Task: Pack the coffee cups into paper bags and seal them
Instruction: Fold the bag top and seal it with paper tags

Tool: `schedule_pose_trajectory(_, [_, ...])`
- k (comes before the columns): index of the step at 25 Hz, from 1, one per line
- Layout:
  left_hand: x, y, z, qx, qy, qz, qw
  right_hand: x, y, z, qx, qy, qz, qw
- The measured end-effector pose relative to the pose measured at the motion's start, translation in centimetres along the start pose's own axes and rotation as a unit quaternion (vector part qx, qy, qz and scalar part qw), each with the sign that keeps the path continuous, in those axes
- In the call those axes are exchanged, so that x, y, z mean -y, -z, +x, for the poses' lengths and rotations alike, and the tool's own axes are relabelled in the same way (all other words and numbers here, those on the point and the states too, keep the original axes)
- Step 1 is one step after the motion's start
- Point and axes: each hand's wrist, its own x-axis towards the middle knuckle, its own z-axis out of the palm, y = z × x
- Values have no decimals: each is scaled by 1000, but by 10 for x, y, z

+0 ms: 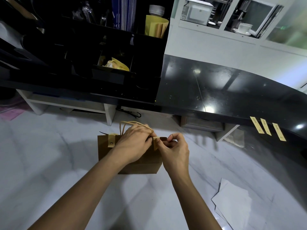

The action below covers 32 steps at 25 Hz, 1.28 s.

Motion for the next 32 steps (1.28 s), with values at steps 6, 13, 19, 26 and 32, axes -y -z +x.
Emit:
schedule_pose_trajectory(6, [4,-3,0,6,15,-11,1000,-6,1,6,8,-14,-84,996])
schedule_pose_trajectory(13, [-1,-7,-2,-55,12,2,998,-21,4,7,41,-21,-83,996])
schedule_pose_trajectory(19, [1,-10,-4,-44,-8,62,997,-24,3,10,45,-13,-98,994])
schedule_pose_trajectory(26, [2,-16,-6,-94,12,37,995,-25,3,8,45,-13,-104,994])
schedule_pose_trajectory(32, [2,-15,-18,-138,-10,-29,990,-28,1,6,45,-10,-87,995])
